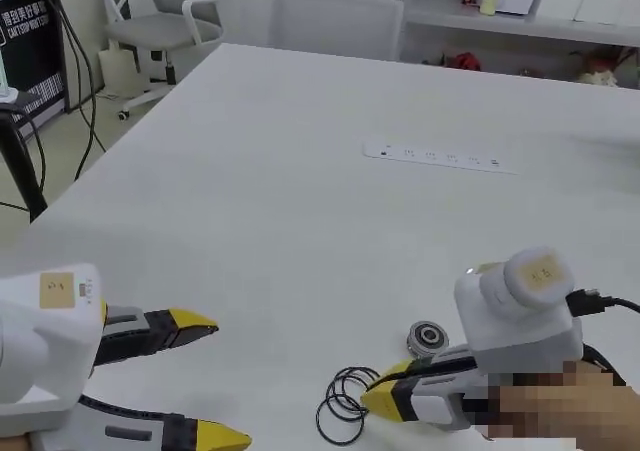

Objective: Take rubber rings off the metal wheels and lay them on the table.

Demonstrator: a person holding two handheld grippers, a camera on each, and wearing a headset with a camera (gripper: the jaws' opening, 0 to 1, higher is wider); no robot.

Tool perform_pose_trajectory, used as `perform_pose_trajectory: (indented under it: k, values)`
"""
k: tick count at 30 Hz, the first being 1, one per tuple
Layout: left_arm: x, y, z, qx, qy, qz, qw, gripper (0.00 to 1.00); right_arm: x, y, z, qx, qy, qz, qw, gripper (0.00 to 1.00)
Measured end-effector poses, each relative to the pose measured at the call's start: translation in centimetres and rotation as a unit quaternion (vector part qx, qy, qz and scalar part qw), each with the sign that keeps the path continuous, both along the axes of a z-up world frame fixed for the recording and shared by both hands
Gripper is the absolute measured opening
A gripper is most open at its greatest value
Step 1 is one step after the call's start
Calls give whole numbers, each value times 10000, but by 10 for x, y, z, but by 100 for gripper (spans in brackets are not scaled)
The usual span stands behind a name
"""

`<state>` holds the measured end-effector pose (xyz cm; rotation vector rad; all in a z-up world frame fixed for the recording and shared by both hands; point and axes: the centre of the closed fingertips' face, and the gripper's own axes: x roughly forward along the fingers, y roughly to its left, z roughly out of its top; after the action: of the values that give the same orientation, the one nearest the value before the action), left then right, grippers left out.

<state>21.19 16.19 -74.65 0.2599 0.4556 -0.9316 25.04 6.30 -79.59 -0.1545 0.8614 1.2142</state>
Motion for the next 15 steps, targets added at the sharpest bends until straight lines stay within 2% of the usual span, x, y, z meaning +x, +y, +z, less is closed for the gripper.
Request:
perform_pose_trajectory:
  k: [3, 4, 7, 15]
  values:
    - [-1, 0, 0, 12, 2, -5, 10000, 64, 3, -4, 8, 14, -172, 63, 9998, 9]
    - [0, 0, 0, 17, 9, -3, 10000, 64, 5, -5, 13, 99, -209, 56, 9997, 10]
    - [-1, -2, 0, 36, 39, -29, 10000, 64, 11, -10, 26, 323, -169, -50, 9993, 12]
    - [-1, -7, 4, 5, 28, -82, 10000, 67, 19, -28, 58, 711, -337, -164, 9968, 22]
